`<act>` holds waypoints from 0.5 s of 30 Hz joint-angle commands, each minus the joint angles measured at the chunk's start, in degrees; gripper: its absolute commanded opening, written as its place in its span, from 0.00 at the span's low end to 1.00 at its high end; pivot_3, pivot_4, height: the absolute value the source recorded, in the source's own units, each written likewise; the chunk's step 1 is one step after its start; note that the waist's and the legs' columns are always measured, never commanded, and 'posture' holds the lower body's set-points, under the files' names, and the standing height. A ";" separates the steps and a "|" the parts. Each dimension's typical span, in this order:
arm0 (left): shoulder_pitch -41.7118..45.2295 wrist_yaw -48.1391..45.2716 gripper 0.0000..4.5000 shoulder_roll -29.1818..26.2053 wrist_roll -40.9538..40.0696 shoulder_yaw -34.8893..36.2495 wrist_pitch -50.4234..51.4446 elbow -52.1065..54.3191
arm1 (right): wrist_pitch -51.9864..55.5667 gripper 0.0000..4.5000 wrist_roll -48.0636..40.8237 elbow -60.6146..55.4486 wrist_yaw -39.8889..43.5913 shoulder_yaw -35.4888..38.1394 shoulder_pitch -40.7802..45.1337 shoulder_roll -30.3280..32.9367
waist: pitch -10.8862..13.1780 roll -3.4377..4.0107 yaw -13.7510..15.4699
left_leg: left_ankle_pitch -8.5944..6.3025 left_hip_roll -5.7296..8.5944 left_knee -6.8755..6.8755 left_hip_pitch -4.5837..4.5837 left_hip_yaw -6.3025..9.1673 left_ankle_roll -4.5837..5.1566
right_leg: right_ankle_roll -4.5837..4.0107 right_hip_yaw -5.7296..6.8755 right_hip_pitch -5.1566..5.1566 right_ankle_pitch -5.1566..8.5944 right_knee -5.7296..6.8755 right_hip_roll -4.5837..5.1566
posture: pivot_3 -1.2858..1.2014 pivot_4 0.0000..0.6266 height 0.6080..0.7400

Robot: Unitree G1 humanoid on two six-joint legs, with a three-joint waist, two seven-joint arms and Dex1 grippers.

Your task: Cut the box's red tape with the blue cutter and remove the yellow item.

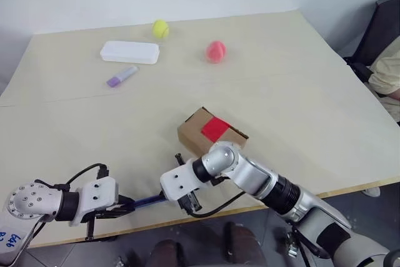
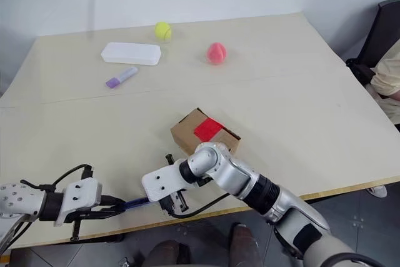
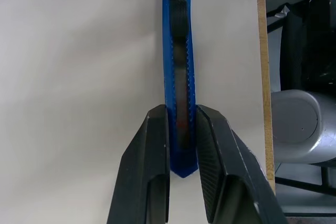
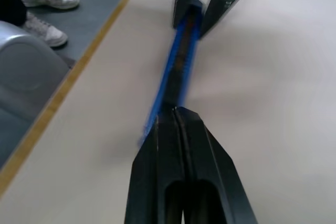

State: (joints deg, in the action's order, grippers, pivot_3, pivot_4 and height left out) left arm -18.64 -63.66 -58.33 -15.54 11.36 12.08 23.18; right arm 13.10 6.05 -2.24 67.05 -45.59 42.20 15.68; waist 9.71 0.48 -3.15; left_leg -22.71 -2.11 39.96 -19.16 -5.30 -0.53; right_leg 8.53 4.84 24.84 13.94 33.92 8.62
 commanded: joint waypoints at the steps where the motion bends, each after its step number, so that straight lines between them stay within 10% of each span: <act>1: -1.37 -0.45 0.09 0.95 -0.04 -2.53 0.51 1.97 | 0.06 0.01 2.02 1.87 -0.09 -1.67 -0.72 -0.90 | 0.00 0.00 0.02 | 0.00 0.00 0.00 0.00 0.00 0.00 | 0.00 0.01 -0.01 0.00 0.00 0.00 | 0.52 0.24 1.00; 15: 3.49 1.58 0.09 3.38 1.43 -3.61 -0.85 -1.93 | 10.72 0.01 -4.81 -4.44 -1.03 7.71 1.21 -5.62 | -0.01 0.06 1.38 | -0.04 -0.04 0.05 -0.05 0.00 0.03 | -0.07 0.15 -0.01 0.02 -0.03 0.00 | 0.52 0.24 1.00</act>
State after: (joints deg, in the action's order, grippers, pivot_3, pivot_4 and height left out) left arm -14.87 -63.16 -55.81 -15.22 9.39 11.53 21.92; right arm 21.14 3.97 -2.65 66.03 -41.07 42.18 10.78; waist 9.70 0.55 -1.77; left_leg -22.75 -2.16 40.02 -19.21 -5.30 -0.50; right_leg 8.46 5.02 24.84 13.96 33.89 8.63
